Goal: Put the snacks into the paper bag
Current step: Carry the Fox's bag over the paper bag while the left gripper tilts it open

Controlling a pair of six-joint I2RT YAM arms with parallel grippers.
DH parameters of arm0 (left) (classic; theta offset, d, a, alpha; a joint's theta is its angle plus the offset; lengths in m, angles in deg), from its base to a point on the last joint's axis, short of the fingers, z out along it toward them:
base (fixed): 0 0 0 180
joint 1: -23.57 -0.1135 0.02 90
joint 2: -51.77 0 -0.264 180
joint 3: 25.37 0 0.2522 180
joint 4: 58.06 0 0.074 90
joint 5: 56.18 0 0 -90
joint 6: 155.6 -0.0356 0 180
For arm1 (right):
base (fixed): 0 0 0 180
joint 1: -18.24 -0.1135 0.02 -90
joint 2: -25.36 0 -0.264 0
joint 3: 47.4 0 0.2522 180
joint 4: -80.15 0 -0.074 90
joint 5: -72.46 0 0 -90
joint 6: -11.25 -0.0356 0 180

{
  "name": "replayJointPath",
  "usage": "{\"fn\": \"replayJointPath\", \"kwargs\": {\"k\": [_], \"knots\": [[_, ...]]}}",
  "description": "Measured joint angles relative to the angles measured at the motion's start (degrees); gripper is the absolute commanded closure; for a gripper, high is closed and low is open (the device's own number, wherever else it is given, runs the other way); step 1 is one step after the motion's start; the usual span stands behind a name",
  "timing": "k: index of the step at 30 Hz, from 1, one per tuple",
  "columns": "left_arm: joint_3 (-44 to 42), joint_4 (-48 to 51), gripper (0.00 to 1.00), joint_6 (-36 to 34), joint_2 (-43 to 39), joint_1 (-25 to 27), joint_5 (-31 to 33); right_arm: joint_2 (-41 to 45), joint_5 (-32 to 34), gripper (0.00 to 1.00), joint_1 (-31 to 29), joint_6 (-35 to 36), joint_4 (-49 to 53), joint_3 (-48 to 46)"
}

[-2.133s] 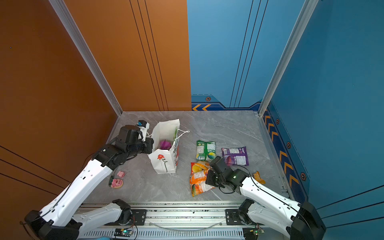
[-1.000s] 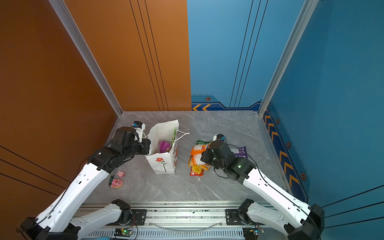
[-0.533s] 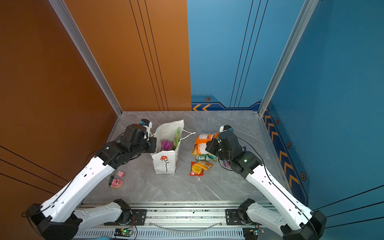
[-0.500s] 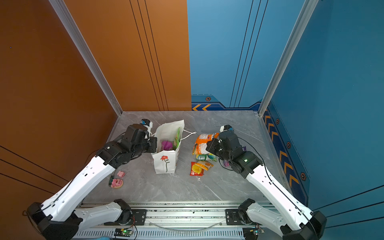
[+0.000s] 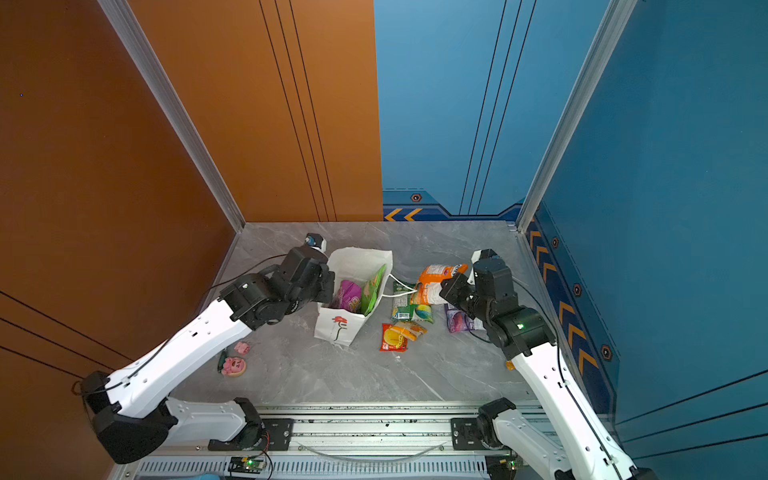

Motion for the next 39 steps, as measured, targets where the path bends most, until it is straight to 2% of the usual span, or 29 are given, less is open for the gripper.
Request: {"fn": "replayJointPath", "kwargs": {"k": [5, 18, 22, 29, 32, 39], "knots": [[1.7, 0.1, 1.0, 0.0, 1.6, 1.7, 3.0, 2.9, 0.2, 1.0, 1.7, 1.4, 2.3, 2.3], [5.1, 2.6, 1.0, 1.0, 4.8, 3.7, 6.3, 6.9, 1.1, 1.0, 1.0, 1.7, 3.7, 7.6], [6.8, 3.4, 1.0, 1.6, 6.6, 3.8, 7.2, 7.0, 1.2, 1.0, -4.1, 1.2, 2.6, 7.6], [8.7, 4.2, 1.0, 3.0, 8.6, 3.8, 8.3, 3.3, 6.5, 1.0, -20.3, 1.5, 0.9, 9.3], [8.8, 4.3, 1.0, 3.6, 8.7, 3.8, 8.3, 1.1, 8.8, 1.0, -25.4, 1.9, -0.2, 10.0], [8.9, 4.6, 1.0, 5.0, 8.7, 3.6, 8.3, -5.0, 11.3, 1.0, -30.7, 1.9, -2.3, 10.6]]}}
